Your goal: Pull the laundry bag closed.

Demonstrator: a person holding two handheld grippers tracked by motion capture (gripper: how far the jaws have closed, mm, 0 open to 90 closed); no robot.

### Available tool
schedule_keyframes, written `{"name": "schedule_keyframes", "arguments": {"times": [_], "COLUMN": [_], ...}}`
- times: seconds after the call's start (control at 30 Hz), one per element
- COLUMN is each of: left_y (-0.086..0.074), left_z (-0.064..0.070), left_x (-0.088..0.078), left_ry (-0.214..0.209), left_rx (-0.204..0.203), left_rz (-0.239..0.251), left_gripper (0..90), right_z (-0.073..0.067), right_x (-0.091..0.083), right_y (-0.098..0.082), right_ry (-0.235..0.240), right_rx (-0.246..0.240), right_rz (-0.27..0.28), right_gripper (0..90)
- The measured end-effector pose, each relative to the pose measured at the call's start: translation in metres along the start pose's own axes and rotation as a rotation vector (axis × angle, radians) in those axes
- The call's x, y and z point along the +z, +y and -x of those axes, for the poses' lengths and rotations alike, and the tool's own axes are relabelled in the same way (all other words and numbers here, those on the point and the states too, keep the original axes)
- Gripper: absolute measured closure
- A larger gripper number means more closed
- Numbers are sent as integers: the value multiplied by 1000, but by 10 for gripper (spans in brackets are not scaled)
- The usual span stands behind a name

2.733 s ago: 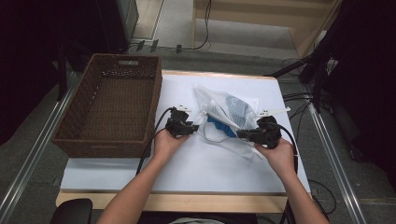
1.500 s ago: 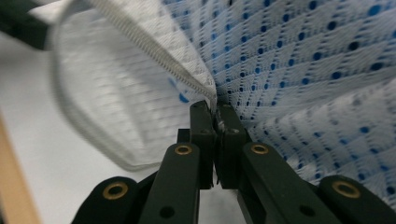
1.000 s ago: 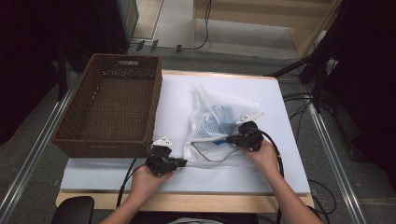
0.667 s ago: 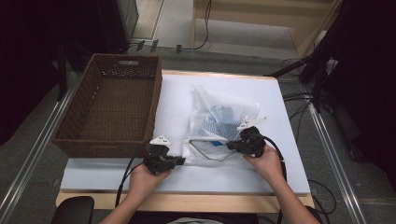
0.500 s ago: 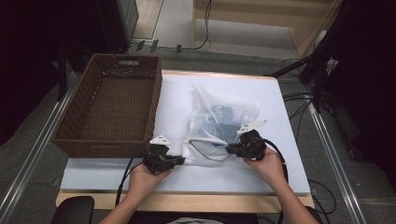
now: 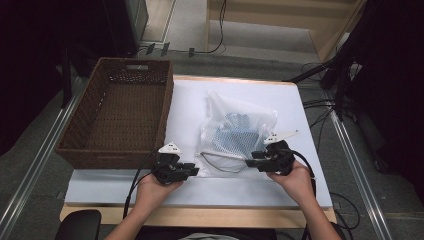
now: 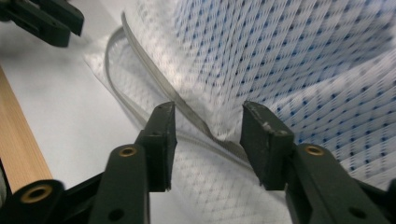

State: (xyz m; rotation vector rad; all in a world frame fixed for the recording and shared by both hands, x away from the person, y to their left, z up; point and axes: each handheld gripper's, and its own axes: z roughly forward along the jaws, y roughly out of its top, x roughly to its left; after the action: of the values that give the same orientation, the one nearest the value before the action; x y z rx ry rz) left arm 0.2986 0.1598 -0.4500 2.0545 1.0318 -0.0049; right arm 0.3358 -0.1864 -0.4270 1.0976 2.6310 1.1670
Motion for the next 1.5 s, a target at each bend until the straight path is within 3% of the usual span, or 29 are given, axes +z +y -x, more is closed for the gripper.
{"name": "schedule_keyframes", "arguments": {"times": [0.57, 0.9, 1.33, 1.5], "left_y": [6, 7, 8, 8], "left_z": [7, 12, 16, 15], "left_x": [-6, -13, -26, -27], "left_ry": [-42, -58, -73, -58], "left_rx": [32, 52, 62, 72], "left_rz": [-13, -16, 12, -2], "left_gripper": [438, 396, 394, 394], "right_z": [-16, -24, -36, -41], "right_x": [-4, -1, 7, 11], "right_y": [18, 26, 43, 55], "right_ry": [-5, -3, 17, 32], "right_rx": [-43, -54, -81, -77], "right_rz": [36, 35, 30, 31], "right_gripper": [486, 446, 499, 548]}}
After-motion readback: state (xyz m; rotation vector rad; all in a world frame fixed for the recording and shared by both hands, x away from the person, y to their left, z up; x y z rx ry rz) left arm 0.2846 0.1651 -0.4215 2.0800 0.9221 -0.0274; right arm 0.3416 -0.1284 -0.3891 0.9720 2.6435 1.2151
